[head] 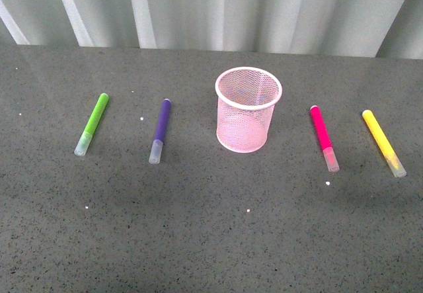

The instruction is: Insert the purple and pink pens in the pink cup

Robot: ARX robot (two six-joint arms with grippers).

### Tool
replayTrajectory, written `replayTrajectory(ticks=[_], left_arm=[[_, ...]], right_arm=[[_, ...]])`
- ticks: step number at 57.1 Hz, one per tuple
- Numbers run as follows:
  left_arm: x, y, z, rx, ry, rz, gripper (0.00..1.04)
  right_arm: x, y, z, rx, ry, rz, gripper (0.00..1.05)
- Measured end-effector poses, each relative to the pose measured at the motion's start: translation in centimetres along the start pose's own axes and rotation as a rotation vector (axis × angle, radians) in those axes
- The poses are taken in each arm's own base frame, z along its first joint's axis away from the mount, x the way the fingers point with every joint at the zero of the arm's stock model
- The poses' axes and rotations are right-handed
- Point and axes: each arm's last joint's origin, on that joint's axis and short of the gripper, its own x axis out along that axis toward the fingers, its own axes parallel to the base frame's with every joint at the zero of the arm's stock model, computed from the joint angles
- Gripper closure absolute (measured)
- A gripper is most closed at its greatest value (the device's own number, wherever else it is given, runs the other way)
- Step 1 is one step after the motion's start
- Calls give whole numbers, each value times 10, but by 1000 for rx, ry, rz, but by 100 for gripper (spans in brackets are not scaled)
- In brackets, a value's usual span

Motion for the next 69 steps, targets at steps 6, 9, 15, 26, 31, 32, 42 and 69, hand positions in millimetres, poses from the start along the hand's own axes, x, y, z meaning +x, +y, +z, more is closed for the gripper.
replayTrajectory(ticks=[6,9,15,26,31,32,42,69], left_arm=[[0,0,0,0,0,0,7],[0,0,0,0,0,0,7],[0,0,0,0,0,0,7],[0,0,0,0,0,0,7],[0,0,0,0,0,0,7],[0,0,0,0,0,0,7],[0,0,0,0,0,0,7],[0,0,0,0,0,0,7]], right_arm=[[0,0,0,0,0,0,7],[0,0,0,0,0,0,7],[0,0,0,0,0,0,7],[0,0,0,0,0,0,7],[0,0,0,0,0,0,7],[0,0,0,0,0,0,7],[0,0,0,0,0,0,7],[0,0,0,0,0,0,7]])
